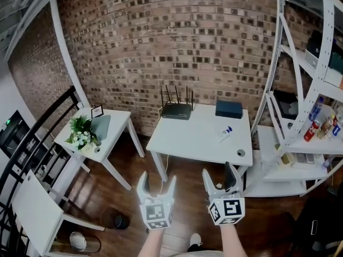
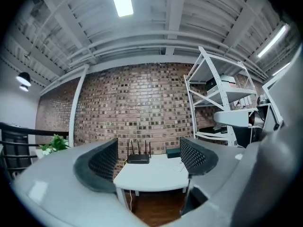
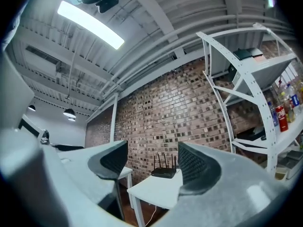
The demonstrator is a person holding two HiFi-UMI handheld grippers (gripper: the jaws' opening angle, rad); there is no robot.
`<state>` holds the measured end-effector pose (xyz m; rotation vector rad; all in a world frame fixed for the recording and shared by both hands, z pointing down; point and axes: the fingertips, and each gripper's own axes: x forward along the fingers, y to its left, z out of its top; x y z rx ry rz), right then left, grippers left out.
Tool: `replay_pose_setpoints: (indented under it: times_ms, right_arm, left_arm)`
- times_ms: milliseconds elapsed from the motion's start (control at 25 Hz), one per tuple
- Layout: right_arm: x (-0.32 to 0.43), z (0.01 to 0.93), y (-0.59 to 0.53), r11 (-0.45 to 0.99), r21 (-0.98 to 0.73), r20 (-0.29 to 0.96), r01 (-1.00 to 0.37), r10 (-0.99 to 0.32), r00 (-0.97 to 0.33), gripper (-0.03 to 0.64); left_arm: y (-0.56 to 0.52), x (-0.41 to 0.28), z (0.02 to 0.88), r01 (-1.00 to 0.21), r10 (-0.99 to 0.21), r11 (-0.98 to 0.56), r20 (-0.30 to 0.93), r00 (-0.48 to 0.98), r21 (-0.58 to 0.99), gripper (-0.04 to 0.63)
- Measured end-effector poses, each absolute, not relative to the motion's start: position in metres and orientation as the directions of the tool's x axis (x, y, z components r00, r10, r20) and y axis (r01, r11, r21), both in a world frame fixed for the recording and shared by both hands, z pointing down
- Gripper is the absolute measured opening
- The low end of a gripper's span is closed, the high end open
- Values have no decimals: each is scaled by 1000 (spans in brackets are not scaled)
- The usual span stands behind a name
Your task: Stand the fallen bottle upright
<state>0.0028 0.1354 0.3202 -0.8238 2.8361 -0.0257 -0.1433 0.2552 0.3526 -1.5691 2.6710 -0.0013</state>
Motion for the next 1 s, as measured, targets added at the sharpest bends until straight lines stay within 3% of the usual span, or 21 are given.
replay_pose_setpoints:
  times_ms: [200,400,760,880,1000]
  right_arm:
    - [-36,337,70,850,34,-72,-526,-523,-849,313]
    - [-67,365,24,850,-26,8,-526,-526,-851,313]
    - [-149,359,-98,816,39,-81,-577,-573,-816,311]
    - [-168,351,-145,760,3,-99,-650,-647,-756,310]
    - [-178,334,-184,701,-50,-133,-711,-711,-691,267]
  left_arm:
    - [184,-168,357,-893,-893,450,-22,-449,-16,417]
    - [128,-195,374,-909,-908,417,27,-417,-3,413]
    - [-23,-288,395,-947,-947,321,23,-321,8,413]
    - [-77,-318,389,-966,-966,259,23,-259,5,413]
    - [-121,-337,379,-985,-986,169,-2,-170,19,413]
